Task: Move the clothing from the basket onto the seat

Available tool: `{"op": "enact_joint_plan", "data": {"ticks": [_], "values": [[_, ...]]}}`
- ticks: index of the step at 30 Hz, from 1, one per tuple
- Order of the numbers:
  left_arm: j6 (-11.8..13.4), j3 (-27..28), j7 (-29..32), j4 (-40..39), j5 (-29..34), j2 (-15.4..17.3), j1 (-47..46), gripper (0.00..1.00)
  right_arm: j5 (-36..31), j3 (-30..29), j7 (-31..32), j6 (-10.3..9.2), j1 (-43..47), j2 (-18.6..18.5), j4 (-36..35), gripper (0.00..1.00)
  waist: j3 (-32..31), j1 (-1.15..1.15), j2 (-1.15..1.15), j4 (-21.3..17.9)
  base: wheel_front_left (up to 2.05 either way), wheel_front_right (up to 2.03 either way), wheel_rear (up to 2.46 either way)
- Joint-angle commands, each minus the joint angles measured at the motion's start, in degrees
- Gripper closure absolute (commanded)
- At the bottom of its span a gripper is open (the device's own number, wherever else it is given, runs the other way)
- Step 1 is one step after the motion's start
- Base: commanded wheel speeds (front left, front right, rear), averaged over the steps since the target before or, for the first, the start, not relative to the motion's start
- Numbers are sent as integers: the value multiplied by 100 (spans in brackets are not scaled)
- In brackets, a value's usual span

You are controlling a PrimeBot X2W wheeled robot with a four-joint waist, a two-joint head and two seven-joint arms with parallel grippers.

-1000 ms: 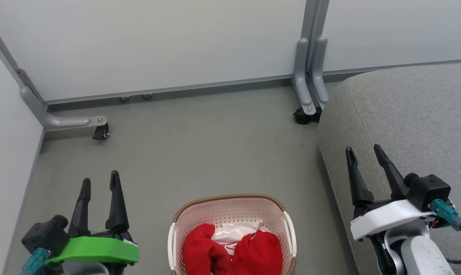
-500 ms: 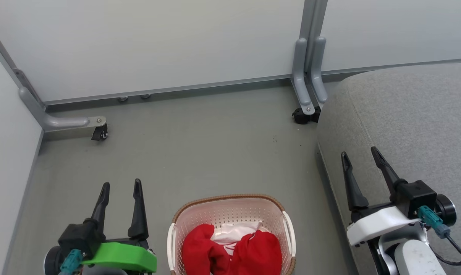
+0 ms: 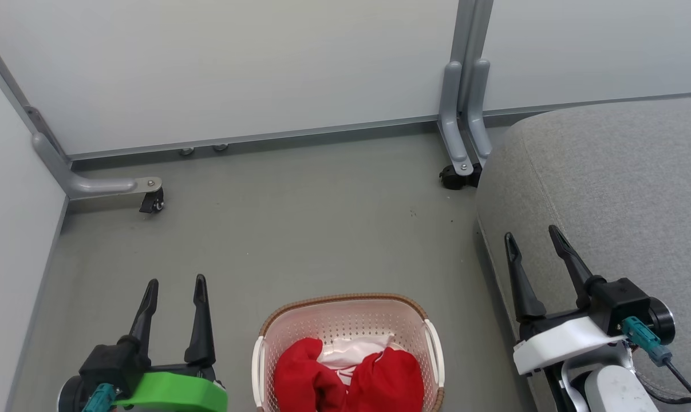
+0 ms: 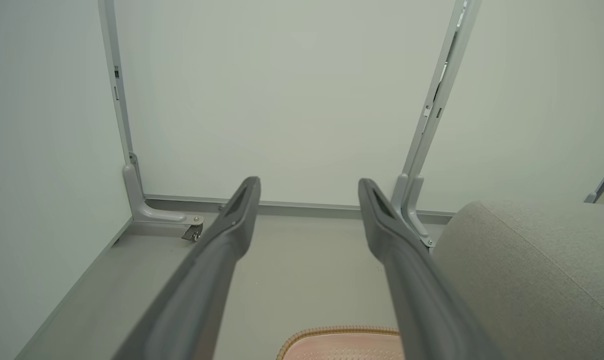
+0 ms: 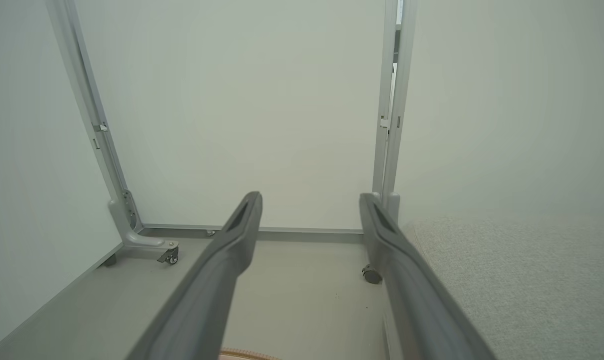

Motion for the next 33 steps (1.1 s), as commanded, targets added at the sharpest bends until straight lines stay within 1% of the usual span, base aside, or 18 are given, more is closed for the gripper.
{"op": "enact_joint_plan", "data": {"ticks": [1,6,11,20,33], "values": [[-73,81,-47,-22,-27,-5,54,0,82,14,-66,0,59,-9,18,0,-7,0,0,2,0,0,0],[-207,180,-103,66,-362,-10,102,0,407,-7,-115,0,80,-9,106,0,-26,0,0,-3,0,0,0],[-301,136,-154,189,-317,-8,135,0,552,74,-167,0,115,-12,230,0,-31,0,0,-9,0,0,0],[-357,48,-250,275,53,-5,166,0,253,131,-259,0,108,-13,361,0,-34,0,0,-23,0,0,0],[-398,-12,-231,434,-96,-6,167,0,294,126,-246,0,107,-12,339,0,-36,0,0,-25,0,0,0]]}}
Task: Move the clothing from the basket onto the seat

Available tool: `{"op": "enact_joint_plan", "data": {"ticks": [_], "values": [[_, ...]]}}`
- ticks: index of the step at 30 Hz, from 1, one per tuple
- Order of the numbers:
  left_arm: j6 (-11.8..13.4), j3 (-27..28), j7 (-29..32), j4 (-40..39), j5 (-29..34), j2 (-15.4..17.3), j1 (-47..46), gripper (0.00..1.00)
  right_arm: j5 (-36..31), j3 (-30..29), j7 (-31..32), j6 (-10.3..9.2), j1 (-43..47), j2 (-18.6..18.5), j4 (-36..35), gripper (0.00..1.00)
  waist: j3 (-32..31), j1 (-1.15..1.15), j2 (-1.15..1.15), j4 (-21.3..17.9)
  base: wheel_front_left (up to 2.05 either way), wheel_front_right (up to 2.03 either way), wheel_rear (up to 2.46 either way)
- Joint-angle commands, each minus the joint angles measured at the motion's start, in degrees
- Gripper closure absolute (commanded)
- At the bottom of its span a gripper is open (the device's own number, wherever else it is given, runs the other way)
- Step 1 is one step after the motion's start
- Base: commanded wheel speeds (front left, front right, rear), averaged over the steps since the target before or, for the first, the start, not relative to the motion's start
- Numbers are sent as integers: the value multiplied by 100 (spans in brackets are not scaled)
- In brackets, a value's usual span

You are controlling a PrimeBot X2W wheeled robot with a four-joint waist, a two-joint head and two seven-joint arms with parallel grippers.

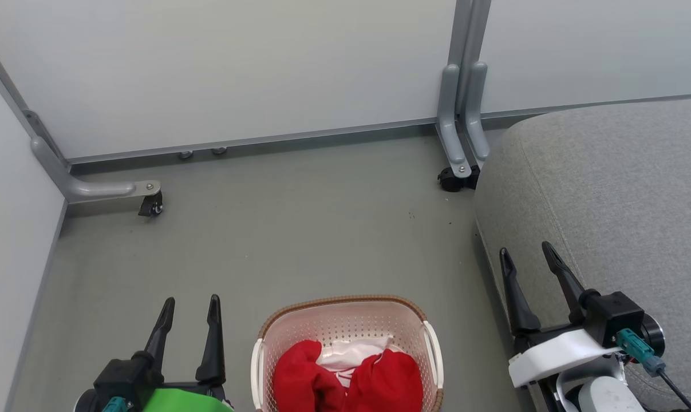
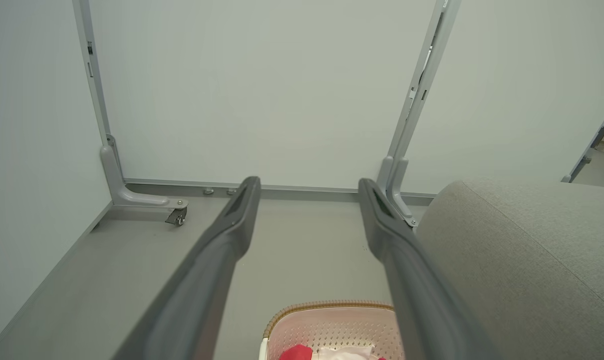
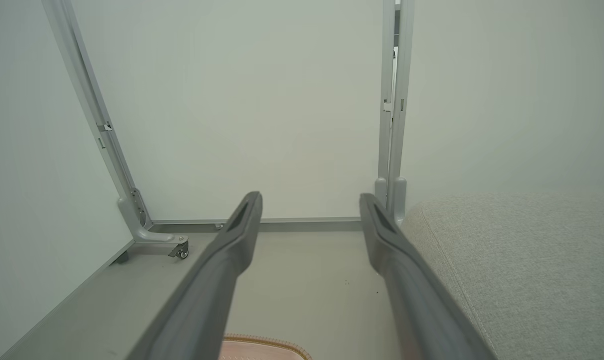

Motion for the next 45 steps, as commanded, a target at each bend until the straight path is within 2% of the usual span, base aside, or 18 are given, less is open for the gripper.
{"op": "enact_joint_plan", "data": {"ticks": [1,16,25,36,40,45], "values": [[-19,11,-4,7,-54,11,60,0,-14,1,-18,0,23,-16,-10,0,0,0,0,1,0,0,0],[-25,37,-4,69,-38,10,74,0,-98,6,-18,0,-14,-15,-14,0,68,0,0,-52,0,0,0],[77,-115,-4,253,71,11,-127,0,-308,-26,-18,0,-145,-14,-2,0,492,0,0,-241,0,0,0],[188,-470,-4,1190,874,11,-1152,0,-343,-121,-18,0,-752,-12,-384,0,2131,0,0,-613,0,0,0],[150,-758,-4,1851,1371,40,-1787,0,-398,-33,-17,0,-968,-10,-562,0,2760,0,0,-682,0,0,0],[238,-1140,-5,3144,1874,134,-2638,0,-480,57,-18,0,-1209,-10,-671,0,3360,0,0,-795,0,0,0]]}}
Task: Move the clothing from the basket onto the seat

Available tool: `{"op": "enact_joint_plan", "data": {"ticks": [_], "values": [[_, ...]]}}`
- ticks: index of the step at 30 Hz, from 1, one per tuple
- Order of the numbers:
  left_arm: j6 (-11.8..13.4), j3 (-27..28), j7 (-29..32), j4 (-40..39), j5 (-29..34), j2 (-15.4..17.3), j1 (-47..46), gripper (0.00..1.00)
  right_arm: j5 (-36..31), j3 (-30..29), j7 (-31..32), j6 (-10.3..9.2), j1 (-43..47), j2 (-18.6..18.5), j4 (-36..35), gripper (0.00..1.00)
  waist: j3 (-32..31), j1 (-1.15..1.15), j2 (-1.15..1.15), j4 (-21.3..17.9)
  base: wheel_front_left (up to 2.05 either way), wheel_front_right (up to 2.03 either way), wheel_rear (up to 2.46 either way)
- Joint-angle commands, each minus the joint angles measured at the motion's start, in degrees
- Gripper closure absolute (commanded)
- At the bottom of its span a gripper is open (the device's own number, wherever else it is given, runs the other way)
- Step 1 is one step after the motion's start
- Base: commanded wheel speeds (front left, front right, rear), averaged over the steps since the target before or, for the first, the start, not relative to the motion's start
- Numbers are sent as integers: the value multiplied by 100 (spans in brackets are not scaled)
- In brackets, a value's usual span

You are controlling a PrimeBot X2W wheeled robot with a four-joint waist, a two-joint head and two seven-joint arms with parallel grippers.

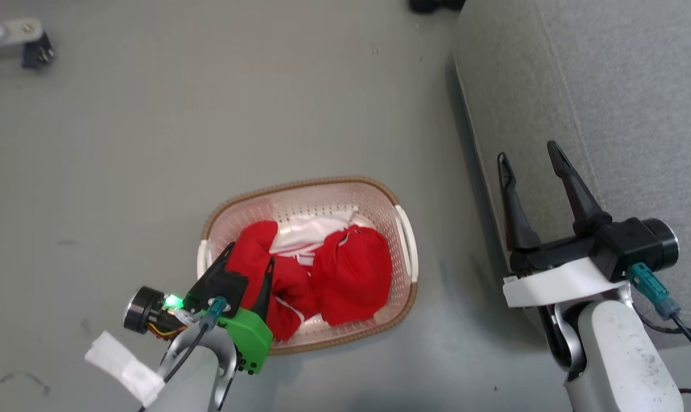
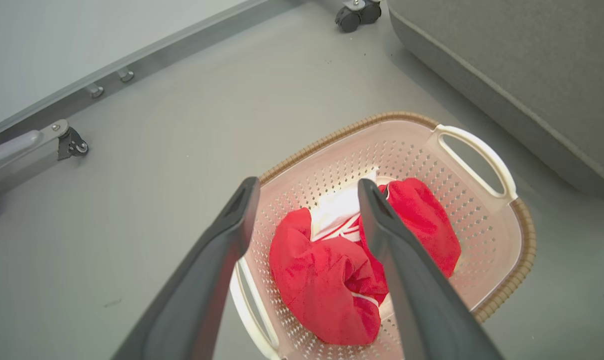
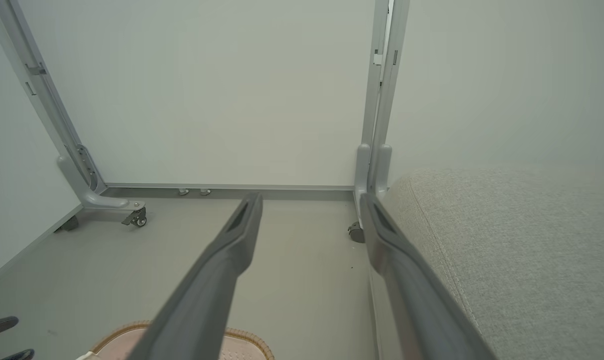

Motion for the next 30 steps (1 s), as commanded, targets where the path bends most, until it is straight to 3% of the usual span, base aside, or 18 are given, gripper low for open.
{"op": "enact_joint_plan", "data": {"ticks": [1,8,20,30], "values": [[32,-71,-5,317,101,66,-326,0,-20,10,-18,0,-153,-4,-54,0,970,-1,0,-287,0,0,0],[38,-372,-6,1815,368,119,-1274,0,67,75,-18,0,-304,-3,-125,0,1538,-1,0,-396,0,0,0],[-102,-805,-5,2954,529,154,-2166,0,109,195,-18,0,-595,-3,-227,0,2167,-1,0,-500,0,0,0],[571,-1066,661,3292,780,221,-2693,0,244,304,-18,0,-740,-3,-279,0,2553,-1,0,-625,0,0,0]]}}
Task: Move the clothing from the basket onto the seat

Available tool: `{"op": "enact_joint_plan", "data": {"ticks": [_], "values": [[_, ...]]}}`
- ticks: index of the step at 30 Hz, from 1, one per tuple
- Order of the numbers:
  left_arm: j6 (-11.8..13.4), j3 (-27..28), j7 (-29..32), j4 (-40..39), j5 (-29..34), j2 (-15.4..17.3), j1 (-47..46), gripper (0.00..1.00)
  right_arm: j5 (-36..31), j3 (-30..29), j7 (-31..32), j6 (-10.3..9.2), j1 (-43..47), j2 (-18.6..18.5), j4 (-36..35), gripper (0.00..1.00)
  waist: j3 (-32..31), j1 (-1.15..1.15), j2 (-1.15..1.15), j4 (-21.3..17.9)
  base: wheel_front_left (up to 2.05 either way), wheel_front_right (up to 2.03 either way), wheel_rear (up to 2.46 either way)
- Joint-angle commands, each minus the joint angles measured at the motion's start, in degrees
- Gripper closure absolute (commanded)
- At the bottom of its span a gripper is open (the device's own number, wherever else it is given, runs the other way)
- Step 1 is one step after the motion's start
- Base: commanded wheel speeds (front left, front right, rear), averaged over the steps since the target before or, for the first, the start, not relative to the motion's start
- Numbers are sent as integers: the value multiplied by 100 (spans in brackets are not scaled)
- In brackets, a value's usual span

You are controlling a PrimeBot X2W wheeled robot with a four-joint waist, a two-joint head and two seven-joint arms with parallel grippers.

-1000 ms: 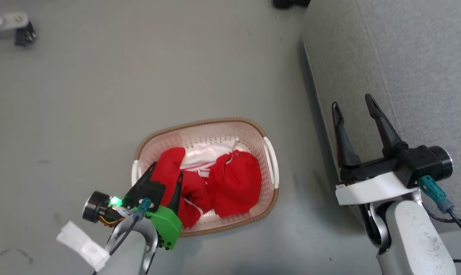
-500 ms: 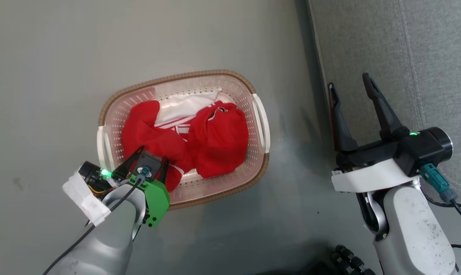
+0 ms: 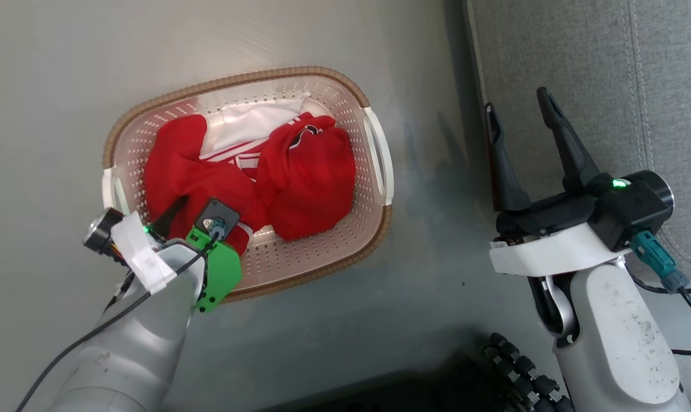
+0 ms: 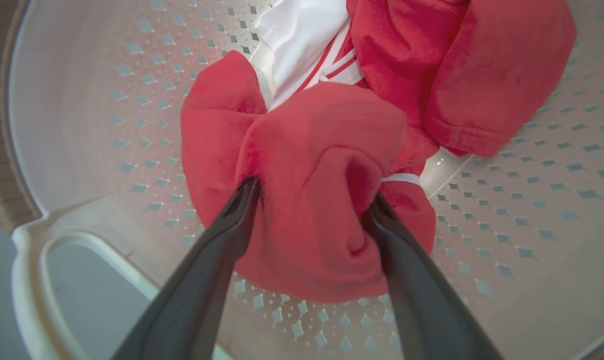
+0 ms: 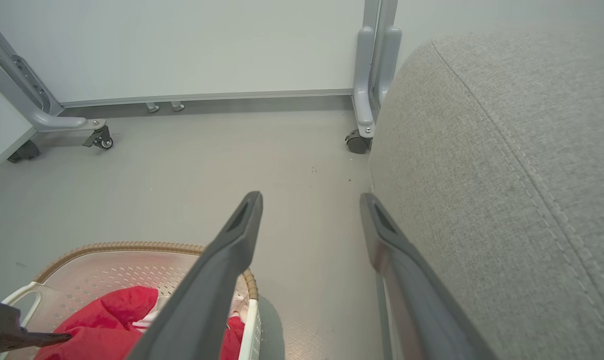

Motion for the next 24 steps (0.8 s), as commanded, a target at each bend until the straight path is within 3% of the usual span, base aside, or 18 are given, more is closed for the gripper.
{"op": "enact_joint_plan", "data": {"ticks": [1,24], "values": [[56,-29,102,34,32,88,-154,0,43,27,-18,0,-107,-3,-34,0,169,-1,0,-90,0,0,0],[-112,-515,1321,90,239,608,-965,0,424,377,-18,0,-410,-3,-112,0,1003,-1,0,-567,0,0,0]]}}
